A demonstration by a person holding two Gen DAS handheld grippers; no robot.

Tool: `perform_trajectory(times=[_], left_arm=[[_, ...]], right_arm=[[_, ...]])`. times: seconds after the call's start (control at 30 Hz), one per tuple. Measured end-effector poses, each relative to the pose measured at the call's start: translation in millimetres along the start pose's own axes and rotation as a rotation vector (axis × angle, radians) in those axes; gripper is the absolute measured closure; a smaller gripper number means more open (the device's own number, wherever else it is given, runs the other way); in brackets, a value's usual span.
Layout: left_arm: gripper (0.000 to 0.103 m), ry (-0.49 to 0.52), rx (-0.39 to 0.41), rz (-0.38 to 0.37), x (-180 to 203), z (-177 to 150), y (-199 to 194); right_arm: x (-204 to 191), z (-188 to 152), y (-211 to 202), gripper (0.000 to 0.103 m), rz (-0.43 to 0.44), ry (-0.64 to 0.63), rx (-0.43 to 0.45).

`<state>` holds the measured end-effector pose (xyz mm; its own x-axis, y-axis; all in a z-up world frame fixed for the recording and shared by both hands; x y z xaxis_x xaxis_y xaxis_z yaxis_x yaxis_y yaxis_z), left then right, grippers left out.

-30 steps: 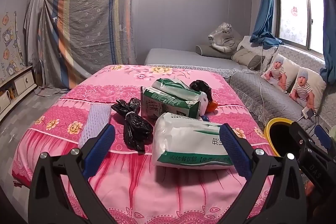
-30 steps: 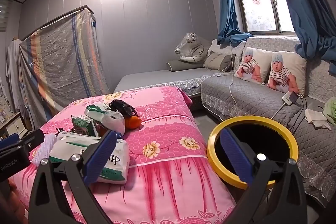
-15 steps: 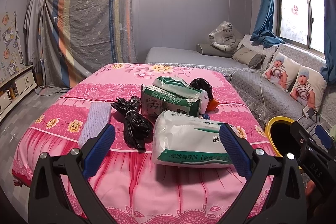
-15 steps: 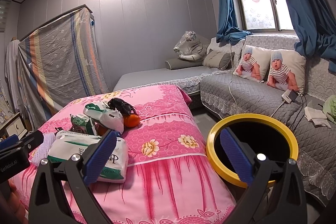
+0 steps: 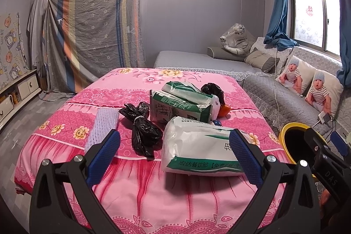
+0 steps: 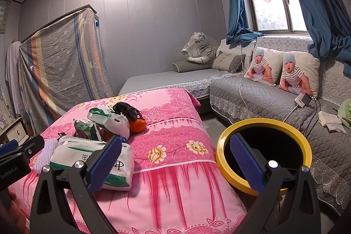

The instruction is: Collect trash

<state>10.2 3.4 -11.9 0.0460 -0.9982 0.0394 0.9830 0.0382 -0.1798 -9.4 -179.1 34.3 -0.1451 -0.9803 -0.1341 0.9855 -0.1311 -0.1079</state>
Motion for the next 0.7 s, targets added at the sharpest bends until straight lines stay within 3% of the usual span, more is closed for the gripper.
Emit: perform_trajectory(times=[0.7], left_arm=[[0.008,-0.003,-0.017,0.008,-0.2,-0.7,2.8]], right_arm=[[-0.5,-1.8,0.4,0.007,0.001,0.001,-0.006]])
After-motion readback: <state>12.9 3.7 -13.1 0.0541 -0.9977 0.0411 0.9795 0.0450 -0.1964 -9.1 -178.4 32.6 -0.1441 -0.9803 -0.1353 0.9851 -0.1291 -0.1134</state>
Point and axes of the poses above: each gripper's, at about its wrist camera, not at the fingertips, and y roughly the way its jaws point, x to its right, z to its top, the point moved 1 cm from there along y, roughly the way its jaws point, and after that the axes turned 15 degrees about x, right-handed, at the moved point
